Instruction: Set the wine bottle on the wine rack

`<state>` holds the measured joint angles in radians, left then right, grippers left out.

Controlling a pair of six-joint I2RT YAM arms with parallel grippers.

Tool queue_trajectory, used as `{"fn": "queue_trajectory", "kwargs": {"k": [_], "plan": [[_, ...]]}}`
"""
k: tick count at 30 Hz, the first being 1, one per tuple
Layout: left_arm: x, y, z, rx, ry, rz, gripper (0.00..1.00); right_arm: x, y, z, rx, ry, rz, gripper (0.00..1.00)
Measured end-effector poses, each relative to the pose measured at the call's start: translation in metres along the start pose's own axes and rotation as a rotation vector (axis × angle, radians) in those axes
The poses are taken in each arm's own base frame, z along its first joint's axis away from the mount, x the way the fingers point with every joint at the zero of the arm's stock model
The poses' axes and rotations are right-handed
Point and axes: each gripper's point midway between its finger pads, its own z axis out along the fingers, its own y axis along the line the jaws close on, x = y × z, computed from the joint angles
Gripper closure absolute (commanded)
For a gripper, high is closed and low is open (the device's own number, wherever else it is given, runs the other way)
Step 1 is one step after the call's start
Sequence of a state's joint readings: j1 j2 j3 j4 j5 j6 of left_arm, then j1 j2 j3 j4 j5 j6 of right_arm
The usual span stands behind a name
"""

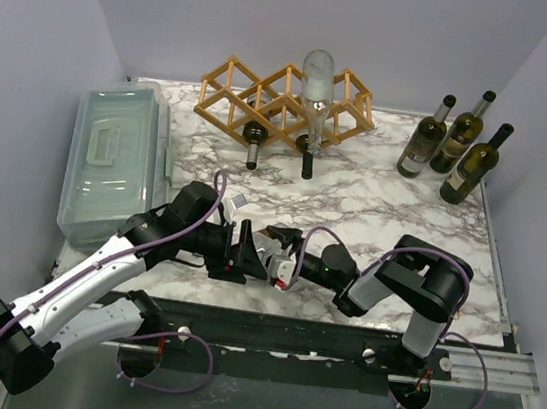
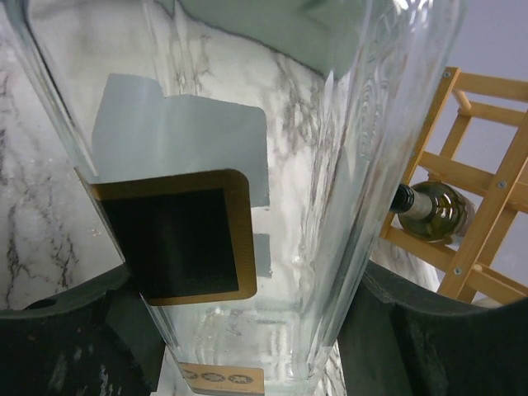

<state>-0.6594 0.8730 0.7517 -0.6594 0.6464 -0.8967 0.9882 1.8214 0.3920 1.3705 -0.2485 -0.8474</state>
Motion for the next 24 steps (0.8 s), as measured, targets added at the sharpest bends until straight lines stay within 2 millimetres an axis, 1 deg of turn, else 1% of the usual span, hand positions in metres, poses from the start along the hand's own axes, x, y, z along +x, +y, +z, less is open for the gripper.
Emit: {"fn": "queue_trajectory", "kwargs": {"k": [4, 7, 11, 12, 13, 15, 19, 24], "plan": [[0.003, 0.005, -0.003, -0.009, 0.038, 0.003, 0.23, -0.004, 0.005, -0.008, -0.024, -0.014, -0.02, 0.99], [-0.001, 0.003, -0.008, -0.013, 0.033, 0.007, 0.24, -0.005, 0.008, -0.016, -0.039, -0.007, -0.035, 0.99], [-0.003, 0.0, -0.01, -0.006, 0.034, 0.016, 0.35, -0.006, 0.007, -0.019, -0.048, -0.002, -0.06, 0.99], [-0.002, 0.0, -0.01, -0.008, 0.036, 0.012, 0.4, -0.007, 0.006, -0.019, -0.048, -0.003, -0.064, 0.99], [-0.002, 0.001, -0.011, -0.009, 0.039, 0.008, 0.48, -0.007, 0.006, -0.019, -0.05, -0.005, -0.069, 1.0], [0.0, 0.001, -0.01, -0.011, 0.046, 0.001, 0.56, -0.007, 0.007, -0.019, -0.054, -0.007, -0.077, 0.99], [0.004, 0.006, -0.009, -0.02, 0.076, -0.022, 0.57, -0.008, 0.009, -0.019, -0.072, -0.01, -0.093, 0.99], [0.009, 0.012, -0.003, -0.029, 0.116, -0.046, 0.5, -0.007, 0.012, -0.02, -0.101, -0.007, -0.125, 0.99]]}}
